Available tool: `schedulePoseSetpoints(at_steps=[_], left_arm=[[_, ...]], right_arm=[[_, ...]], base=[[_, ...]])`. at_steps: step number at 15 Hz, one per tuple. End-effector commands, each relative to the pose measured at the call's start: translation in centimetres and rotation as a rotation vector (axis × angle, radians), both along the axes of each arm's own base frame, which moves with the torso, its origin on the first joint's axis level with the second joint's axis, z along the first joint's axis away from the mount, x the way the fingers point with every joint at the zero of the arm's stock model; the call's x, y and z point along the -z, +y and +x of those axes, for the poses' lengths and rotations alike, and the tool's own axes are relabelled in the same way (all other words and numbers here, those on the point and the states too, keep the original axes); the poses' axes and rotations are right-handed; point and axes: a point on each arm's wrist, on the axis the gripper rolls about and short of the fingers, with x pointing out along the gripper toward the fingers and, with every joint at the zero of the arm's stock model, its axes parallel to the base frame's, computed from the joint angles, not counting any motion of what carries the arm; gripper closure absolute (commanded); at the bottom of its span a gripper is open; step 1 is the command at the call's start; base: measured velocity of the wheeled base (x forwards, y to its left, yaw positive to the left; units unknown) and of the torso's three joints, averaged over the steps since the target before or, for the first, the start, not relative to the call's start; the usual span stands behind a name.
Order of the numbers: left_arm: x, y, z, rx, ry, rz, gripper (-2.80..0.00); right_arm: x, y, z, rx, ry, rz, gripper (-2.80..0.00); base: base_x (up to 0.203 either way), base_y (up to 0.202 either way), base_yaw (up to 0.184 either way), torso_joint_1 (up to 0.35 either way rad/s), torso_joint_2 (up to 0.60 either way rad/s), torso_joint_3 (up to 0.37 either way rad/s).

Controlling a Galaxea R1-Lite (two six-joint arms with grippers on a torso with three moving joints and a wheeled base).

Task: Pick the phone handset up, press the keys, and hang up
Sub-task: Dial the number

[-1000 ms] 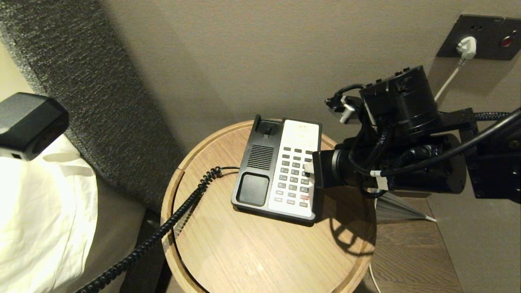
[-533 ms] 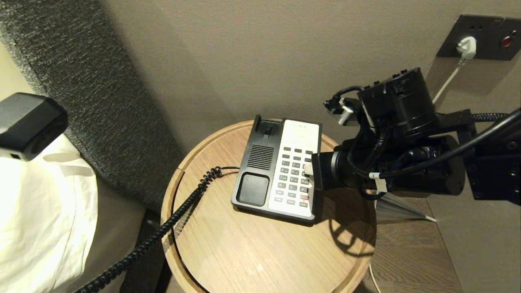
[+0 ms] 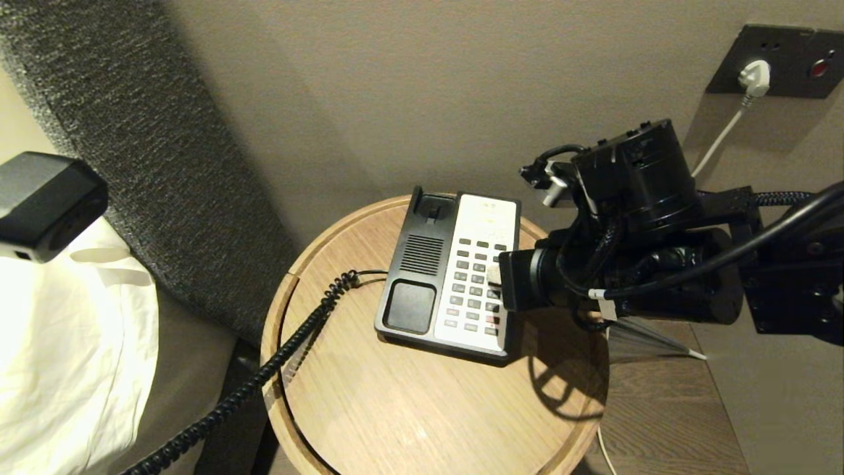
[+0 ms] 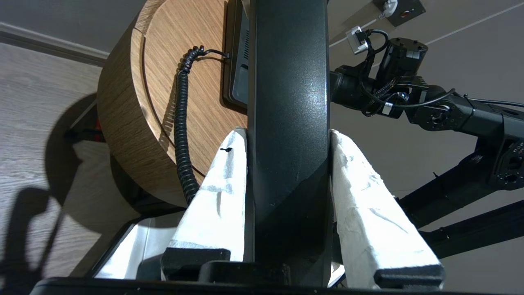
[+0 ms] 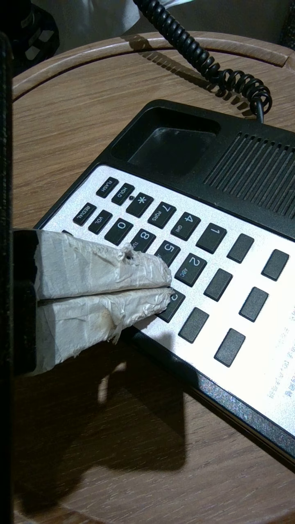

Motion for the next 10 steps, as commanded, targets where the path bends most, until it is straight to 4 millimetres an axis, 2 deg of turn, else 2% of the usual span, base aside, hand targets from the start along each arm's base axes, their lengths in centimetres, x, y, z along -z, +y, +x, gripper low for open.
schedulePoseSetpoints(at_steps=[1,5,10], left_arm=[[0.1,0.1,-0.1,-0.002,0.003,-0.002,0.0],[0.3,0.3,-0.2,-0.004,0.012,-0.017,0.0],[0.2,0.3,-0.2,-0.004,0.011,-0.021,0.0]], right_arm=[[0.3,0.1,0.0,-0.001,0.01,-0.009,0.0],[-1.7,-0.4,-0.9,0.002,-0.031,0.034,0.0],[-1.6,-0.1,-1.4,-0.018,-0.012,0.022,0.0]], base=[[0.0,0.0,0.0,0.0,0.0,0.0],[0.0,0.0,0.0,0.0,0.0,0.0],[0.0,0.0,0.0,0.0,0.0,0.0]])
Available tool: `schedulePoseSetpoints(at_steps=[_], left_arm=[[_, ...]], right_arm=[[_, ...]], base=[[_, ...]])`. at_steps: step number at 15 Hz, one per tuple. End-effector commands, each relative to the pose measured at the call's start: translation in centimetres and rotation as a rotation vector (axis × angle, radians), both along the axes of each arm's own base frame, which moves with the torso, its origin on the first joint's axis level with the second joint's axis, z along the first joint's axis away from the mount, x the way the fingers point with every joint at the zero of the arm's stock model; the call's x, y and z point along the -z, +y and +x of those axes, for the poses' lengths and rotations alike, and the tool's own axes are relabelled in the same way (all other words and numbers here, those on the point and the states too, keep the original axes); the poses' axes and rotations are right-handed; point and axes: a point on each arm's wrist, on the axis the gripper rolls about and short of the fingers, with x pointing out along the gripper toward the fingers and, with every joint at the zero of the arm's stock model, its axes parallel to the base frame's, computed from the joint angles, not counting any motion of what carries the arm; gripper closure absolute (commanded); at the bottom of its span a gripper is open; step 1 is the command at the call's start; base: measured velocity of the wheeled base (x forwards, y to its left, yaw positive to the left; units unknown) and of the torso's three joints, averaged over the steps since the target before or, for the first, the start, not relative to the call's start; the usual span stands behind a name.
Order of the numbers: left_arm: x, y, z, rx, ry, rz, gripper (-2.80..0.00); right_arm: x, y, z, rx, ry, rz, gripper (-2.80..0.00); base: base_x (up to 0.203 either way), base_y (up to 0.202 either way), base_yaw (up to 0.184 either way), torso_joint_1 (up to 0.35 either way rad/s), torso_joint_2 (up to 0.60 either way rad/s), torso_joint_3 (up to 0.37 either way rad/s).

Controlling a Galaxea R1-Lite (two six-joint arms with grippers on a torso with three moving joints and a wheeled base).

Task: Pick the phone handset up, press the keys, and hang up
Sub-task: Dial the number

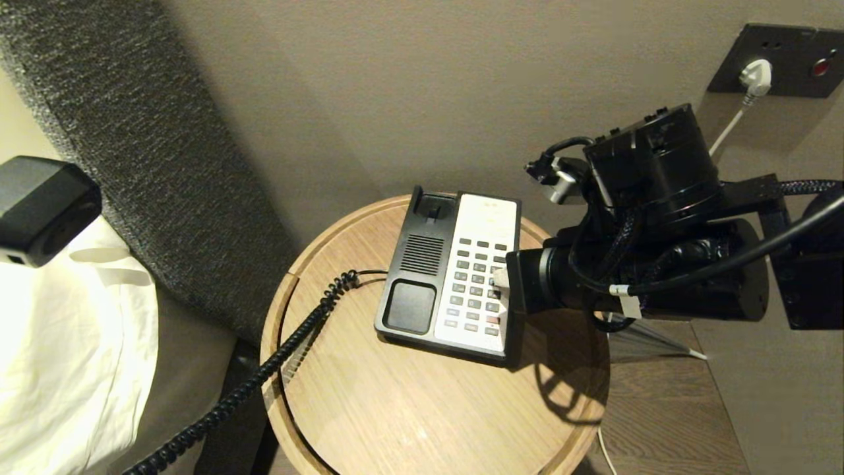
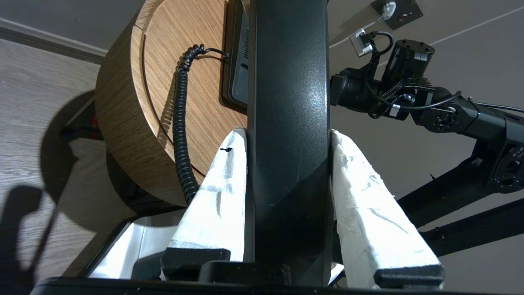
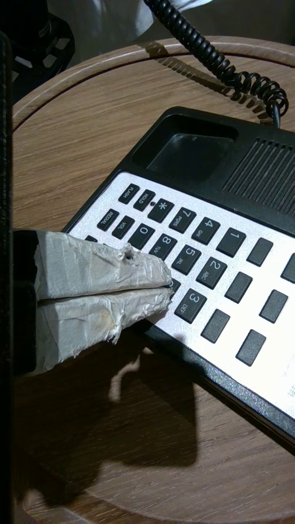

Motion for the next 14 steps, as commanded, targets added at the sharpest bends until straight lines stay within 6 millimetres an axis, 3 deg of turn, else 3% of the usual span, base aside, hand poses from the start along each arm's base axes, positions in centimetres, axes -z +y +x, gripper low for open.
schedulePoseSetpoints(at_steps=[1,10,14], left_arm=[[0.0,0.0,0.0,-0.002,0.003,-0.002,0.0],[0.1,0.1,-0.1,-0.003,-0.002,-0.007,0.0],[0.2,0.2,-0.1,-0.002,0.0,-0.007,0.0]], right_arm=[[0.2,0.1,0.0,0.001,-0.001,0.0,0.0],[1.3,0.4,0.6,0.009,0.019,-0.03,0.0],[0.8,0.3,0.2,0.005,0.008,-0.018,0.0]], base=[[0.0,0.0,0.0,0.0,0.0,0.0],[0.0,0.0,0.0,0.0,0.0,0.0],[0.0,0.0,0.0,0.0,0.0,0.0]])
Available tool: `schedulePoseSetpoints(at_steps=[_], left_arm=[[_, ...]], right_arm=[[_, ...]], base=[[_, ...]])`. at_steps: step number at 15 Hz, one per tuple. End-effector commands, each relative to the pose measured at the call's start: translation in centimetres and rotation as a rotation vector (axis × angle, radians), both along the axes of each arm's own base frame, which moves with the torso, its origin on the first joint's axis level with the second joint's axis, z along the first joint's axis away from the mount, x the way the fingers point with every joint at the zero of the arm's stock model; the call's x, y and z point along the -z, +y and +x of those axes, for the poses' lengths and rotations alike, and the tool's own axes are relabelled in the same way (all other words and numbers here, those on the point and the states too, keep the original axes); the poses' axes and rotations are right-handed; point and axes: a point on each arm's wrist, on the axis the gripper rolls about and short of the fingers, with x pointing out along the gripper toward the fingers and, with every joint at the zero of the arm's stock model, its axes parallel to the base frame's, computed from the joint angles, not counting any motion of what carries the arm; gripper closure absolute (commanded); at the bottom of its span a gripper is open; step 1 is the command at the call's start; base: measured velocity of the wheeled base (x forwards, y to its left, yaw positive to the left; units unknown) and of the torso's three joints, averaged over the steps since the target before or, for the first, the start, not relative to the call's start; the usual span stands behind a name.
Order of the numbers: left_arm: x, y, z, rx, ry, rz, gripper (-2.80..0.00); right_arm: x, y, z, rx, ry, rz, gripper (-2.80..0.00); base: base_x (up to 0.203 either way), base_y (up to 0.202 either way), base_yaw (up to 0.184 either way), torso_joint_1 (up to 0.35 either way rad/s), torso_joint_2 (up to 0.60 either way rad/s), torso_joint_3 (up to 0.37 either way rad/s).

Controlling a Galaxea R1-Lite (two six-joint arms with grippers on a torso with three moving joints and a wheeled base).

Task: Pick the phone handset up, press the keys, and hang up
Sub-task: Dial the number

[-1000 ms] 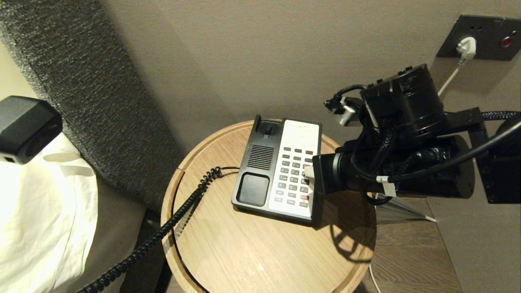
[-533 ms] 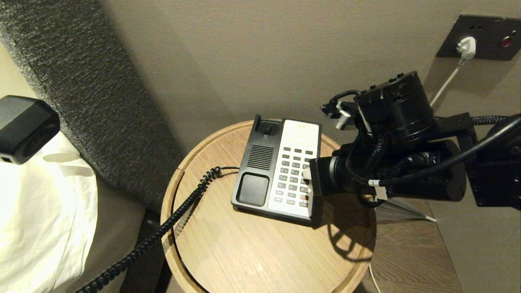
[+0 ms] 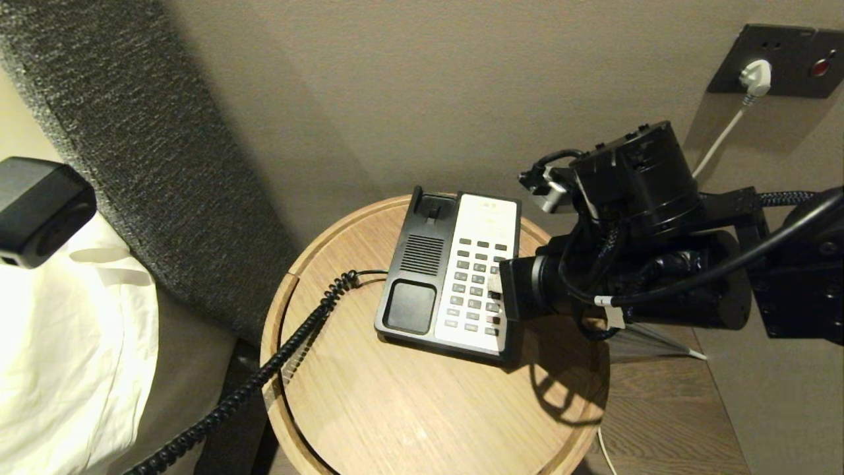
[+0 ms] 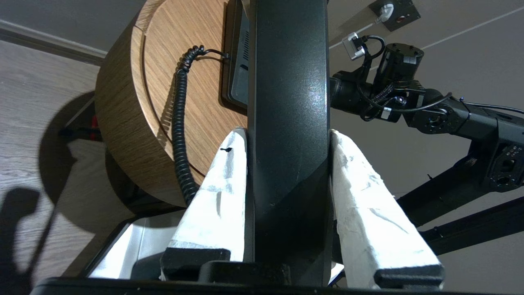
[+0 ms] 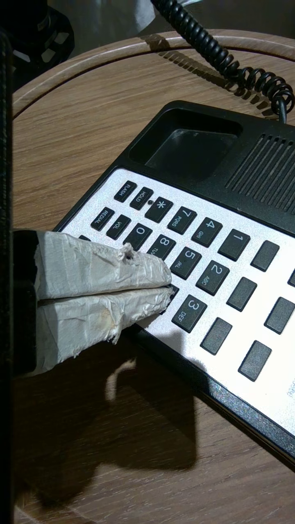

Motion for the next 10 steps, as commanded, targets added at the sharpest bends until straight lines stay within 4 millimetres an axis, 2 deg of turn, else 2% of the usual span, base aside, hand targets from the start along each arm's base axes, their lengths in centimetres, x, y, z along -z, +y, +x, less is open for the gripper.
schedulePoseSetpoints(at_steps=[1,4,10], left_arm=[[0.07,0.02,-0.01,-0.001,0.004,-0.002,0.0],[0.07,-0.05,0.04,-0.001,0.006,0.001,0.0],[-0.12,0.07,-0.05,-0.003,0.002,-0.002,0.0]], right_arm=[[-0.54,-0.15,-0.34,-0.003,-0.01,0.013,0.0],[-1.24,-0.42,-0.98,-0.012,-0.02,0.024,0.0],[-0.42,-0.31,-0.94,-0.012,0.004,0.0,0.0]], base=[[0.0,0.0,0.0,0.0,0.0,0.0],[0.0,0.0,0.0,0.0,0.0,0.0],[0.0,0.0,0.0,0.0,0.0,0.0]])
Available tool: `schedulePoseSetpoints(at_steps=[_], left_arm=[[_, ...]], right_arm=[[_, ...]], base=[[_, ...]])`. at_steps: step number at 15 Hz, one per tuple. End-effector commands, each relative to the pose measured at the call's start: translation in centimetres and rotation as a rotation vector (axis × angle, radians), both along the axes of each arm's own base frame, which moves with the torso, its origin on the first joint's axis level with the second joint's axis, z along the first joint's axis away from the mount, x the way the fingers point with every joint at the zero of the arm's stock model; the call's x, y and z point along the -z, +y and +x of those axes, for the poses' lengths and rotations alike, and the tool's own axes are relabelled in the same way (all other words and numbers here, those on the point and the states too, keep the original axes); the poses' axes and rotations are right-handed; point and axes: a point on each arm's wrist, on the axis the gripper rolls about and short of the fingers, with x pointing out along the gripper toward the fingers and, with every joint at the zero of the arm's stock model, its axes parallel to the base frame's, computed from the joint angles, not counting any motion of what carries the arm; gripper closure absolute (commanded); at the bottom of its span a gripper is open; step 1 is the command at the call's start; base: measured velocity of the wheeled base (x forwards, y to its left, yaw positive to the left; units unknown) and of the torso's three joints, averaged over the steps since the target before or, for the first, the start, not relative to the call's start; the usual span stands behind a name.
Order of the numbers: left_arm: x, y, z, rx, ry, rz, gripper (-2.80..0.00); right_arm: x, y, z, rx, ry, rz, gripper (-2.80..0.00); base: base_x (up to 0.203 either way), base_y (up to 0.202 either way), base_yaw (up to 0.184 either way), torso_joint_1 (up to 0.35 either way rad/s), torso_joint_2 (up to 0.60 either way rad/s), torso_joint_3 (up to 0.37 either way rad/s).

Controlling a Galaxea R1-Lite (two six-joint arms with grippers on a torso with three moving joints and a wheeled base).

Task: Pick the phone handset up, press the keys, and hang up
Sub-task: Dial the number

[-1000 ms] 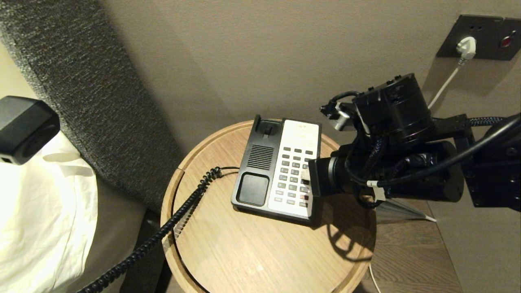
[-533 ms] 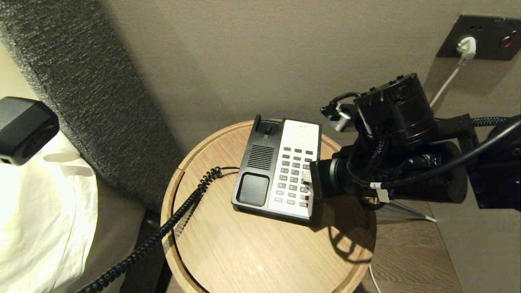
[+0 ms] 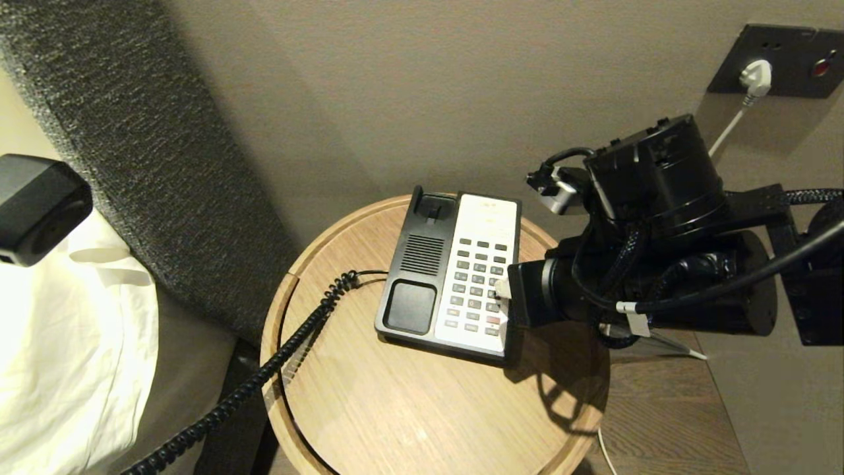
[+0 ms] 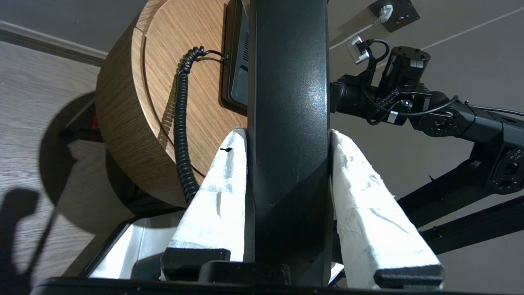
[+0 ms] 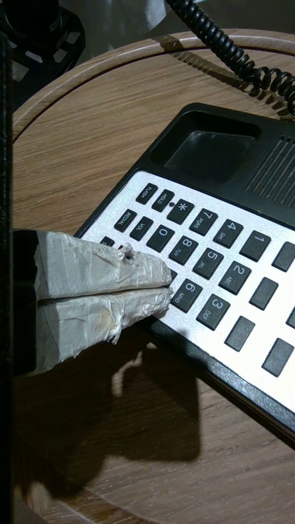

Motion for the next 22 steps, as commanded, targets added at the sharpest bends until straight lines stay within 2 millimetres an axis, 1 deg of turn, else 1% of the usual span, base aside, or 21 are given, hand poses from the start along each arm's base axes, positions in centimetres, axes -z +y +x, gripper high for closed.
schedulePoseSetpoints(at_steps=[1,9,12,16,18,22], left_arm=[[0.0,0.0,0.0,-0.002,0.004,0.0,0.0],[0.0,0.0,0.0,-0.002,-0.001,-0.006,0.0],[0.0,0.1,-0.1,-0.002,0.0,-0.008,0.0],[0.1,0.1,-0.1,-0.001,0.002,-0.005,0.0],[0.0,0.0,0.0,-0.001,0.001,-0.006,0.0],[0.0,0.1,-0.1,-0.001,0.001,-0.006,0.0]], right_arm=[[0.2,0.1,0.1,0.003,0.006,-0.004,0.0],[1.6,0.4,0.5,0.002,0.034,-0.036,0.0],[1.2,0.3,0.3,0.002,0.027,-0.028,0.0],[0.0,-0.1,-0.7,-0.017,0.007,-0.003,0.0],[0.4,-0.1,-1.4,-0.033,0.023,-0.018,0.0],[0.6,0.6,-2.3,-0.074,0.034,-0.025,0.0]], base=[[0.0,0.0,0.0,0.0,0.0,0.0],[0.0,0.0,0.0,0.0,0.0,0.0],[0.0,0.0,0.0,0.0,0.0,0.0],[0.0,0.0,0.0,0.0,0.0,0.0],[0.0,0.0,0.0,0.0,0.0,0.0],[0.0,0.0,0.0,0.0,0.0,0.0]])
